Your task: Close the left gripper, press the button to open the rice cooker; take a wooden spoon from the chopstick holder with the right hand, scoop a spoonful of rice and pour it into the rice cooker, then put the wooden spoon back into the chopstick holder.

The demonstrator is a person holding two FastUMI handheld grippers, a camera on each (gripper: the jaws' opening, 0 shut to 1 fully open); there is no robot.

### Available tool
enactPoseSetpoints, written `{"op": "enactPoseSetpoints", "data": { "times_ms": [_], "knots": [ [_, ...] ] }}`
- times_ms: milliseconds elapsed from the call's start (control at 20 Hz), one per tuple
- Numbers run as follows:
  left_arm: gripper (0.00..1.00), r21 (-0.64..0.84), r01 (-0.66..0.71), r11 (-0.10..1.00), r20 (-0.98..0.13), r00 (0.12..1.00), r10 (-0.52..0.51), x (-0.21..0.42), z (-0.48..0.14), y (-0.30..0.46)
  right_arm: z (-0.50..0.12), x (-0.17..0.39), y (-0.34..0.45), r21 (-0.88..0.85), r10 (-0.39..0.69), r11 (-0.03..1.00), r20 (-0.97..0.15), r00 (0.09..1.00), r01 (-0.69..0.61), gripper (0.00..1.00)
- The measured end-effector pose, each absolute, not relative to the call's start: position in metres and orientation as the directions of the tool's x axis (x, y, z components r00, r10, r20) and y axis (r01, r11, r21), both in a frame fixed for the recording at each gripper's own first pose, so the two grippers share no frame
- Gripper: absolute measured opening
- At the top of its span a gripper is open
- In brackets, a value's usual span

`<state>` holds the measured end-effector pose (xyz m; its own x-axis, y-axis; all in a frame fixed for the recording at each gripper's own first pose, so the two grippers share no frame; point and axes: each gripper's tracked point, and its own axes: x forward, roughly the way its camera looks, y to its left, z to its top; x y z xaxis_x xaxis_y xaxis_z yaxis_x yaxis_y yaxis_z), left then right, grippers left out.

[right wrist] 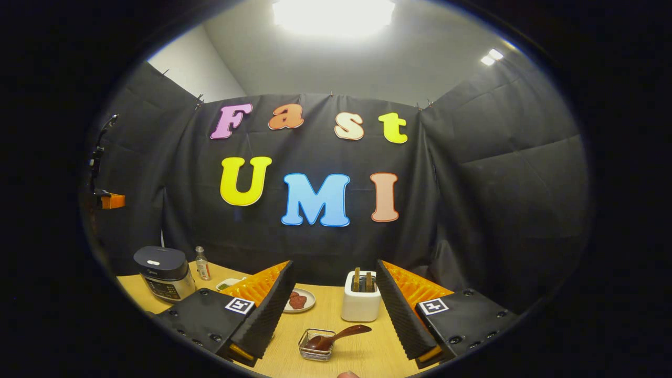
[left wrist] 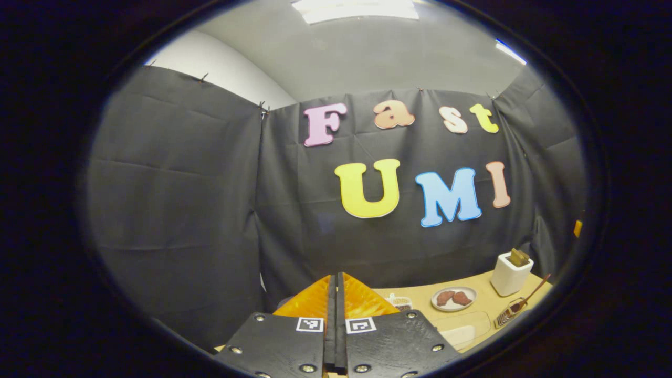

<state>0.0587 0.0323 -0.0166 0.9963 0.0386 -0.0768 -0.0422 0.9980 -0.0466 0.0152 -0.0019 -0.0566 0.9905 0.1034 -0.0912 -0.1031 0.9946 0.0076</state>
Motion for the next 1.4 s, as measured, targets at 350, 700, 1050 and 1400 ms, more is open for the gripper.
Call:
{"op": "enactPoseSetpoints", "data": {
  "times_ms": [350,700,1050,1400],
  "knots": [
    [0.01,-0.082,0.006,0.997,-0.179,0.984,-0.021,0.112,-0.08,0.042,-0.06,0.028,0.01,0.042,0.027,0.999,-0.114,0.993,-0.022,0.98],
    [0.01,-0.114,0.049,0.992,-0.288,0.954,-0.08,0.142,-0.15,0.04,-0.062,0.037,0.032,0.017,-0.004,1.0,-0.129,0.992,0.006,0.98],
    [0.0,-0.135,0.076,0.988,-0.382,0.916,-0.123,0.154,-0.218,0.032,-0.068,0.045,0.05,-0.004,-0.009,1.0,-0.154,0.988,0.009,0.98],
    [0.01,-0.14,0.087,0.986,-0.422,0.896,-0.139,0.154,-0.252,0.025,-0.058,0.051,0.057,-0.031,-0.012,0.999,-0.142,0.99,0.008,0.97]
  ]
}}
